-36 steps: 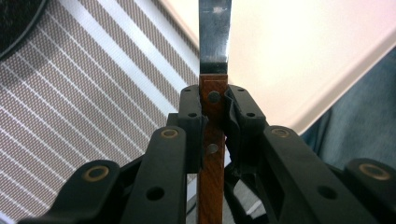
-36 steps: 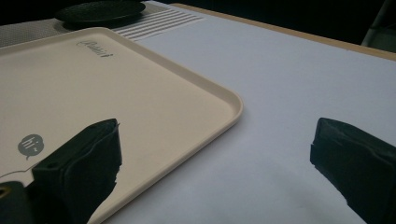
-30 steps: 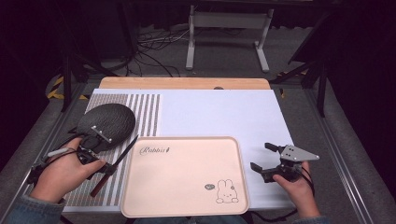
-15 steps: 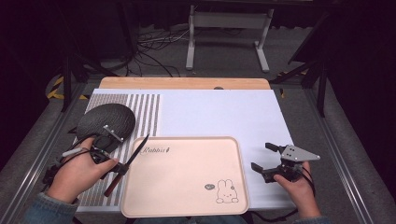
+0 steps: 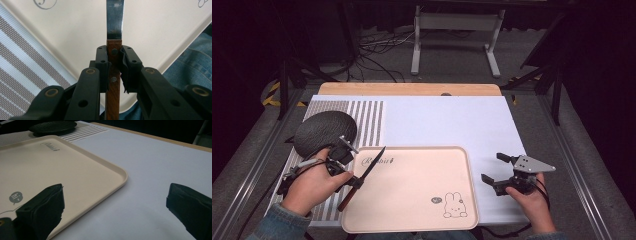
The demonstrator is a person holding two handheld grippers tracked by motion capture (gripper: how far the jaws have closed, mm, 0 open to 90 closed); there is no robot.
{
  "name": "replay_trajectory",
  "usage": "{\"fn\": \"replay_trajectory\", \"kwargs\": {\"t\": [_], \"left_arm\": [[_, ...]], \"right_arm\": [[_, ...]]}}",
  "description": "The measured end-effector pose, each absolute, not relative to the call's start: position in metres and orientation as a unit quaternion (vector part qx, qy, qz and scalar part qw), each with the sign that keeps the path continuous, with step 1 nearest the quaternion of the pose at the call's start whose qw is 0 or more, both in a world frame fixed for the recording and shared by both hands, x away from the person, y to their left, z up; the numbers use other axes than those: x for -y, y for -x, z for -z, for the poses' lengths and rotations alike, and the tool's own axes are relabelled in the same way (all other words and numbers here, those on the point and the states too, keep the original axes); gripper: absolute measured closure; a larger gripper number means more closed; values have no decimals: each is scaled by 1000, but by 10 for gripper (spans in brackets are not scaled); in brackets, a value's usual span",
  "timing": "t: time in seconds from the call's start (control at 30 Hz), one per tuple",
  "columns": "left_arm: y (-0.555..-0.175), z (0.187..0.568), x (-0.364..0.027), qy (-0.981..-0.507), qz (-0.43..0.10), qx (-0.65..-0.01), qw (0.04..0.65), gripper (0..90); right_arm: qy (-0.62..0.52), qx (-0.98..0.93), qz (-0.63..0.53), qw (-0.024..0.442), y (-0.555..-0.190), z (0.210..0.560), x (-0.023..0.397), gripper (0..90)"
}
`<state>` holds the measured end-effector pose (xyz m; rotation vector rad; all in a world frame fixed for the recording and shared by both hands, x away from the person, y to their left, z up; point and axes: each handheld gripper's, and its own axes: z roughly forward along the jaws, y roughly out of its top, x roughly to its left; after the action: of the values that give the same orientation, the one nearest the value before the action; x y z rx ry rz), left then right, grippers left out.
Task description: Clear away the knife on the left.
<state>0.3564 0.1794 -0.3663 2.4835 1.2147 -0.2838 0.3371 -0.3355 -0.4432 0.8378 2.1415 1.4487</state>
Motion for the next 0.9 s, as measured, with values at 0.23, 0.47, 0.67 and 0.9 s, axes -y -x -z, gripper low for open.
{"fn": "replay_trajectory", "kwargs": {"t": [0.23, 0.47, 0.67, 0.9], "left_arm": [[-360, 375, -169, -882, 105, -425, 173, 780], [-363, 385, -160, -884, 121, -420, 167, 780], [-366, 392, -156, -883, 130, -421, 161, 780], [-367, 402, -153, -884, 140, -421, 145, 780]], "right_arm": [[-302, -770, -522, 209, -337, 444, 336, 22], [-300, -771, -521, 209, -337, 444, 336, 21], [-299, -774, -518, 209, -338, 444, 336, 21], [-299, -774, -518, 210, -337, 444, 336, 21]]}}
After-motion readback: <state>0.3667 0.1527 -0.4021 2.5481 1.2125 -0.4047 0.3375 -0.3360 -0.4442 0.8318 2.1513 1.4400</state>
